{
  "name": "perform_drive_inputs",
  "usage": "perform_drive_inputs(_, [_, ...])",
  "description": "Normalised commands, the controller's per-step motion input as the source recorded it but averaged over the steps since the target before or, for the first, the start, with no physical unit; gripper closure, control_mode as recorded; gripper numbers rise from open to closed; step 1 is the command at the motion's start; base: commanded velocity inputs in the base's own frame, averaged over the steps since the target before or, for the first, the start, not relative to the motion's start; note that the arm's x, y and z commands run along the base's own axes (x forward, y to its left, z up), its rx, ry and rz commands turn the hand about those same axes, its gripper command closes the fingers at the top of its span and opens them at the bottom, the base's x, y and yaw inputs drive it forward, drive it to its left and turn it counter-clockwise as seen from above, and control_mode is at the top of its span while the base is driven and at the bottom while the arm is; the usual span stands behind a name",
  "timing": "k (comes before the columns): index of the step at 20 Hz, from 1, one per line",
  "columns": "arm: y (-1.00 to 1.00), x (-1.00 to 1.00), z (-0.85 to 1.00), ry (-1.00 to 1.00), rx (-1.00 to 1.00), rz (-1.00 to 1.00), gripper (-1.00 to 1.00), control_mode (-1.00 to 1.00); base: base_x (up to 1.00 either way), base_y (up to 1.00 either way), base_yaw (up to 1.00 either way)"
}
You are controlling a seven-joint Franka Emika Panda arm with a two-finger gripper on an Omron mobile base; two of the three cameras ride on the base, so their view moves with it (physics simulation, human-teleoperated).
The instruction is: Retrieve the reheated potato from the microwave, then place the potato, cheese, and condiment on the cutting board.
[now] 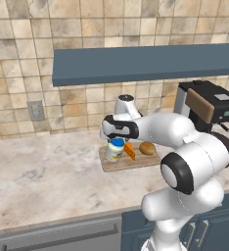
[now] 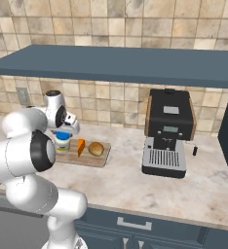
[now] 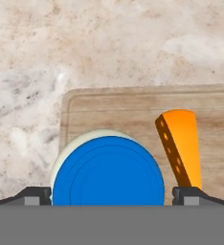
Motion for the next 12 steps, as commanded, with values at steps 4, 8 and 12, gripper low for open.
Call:
perform_drive_inputs(4, [0.00,-0.05,-0.01,0.00,-0.01,0.00,-1.00,-1.00,0.00,0.00,0.00])
perform_drive_inputs(8, [0.00,0.00,0.08,0.00,0.00,0.00,-1.00,-1.00,0.00,0.00,0.00])
perform_drive_inputs(12, [0.02,0.00,0.20,0.00,0.00,0.00,-1.00,-1.00,0.00,0.00,0.00])
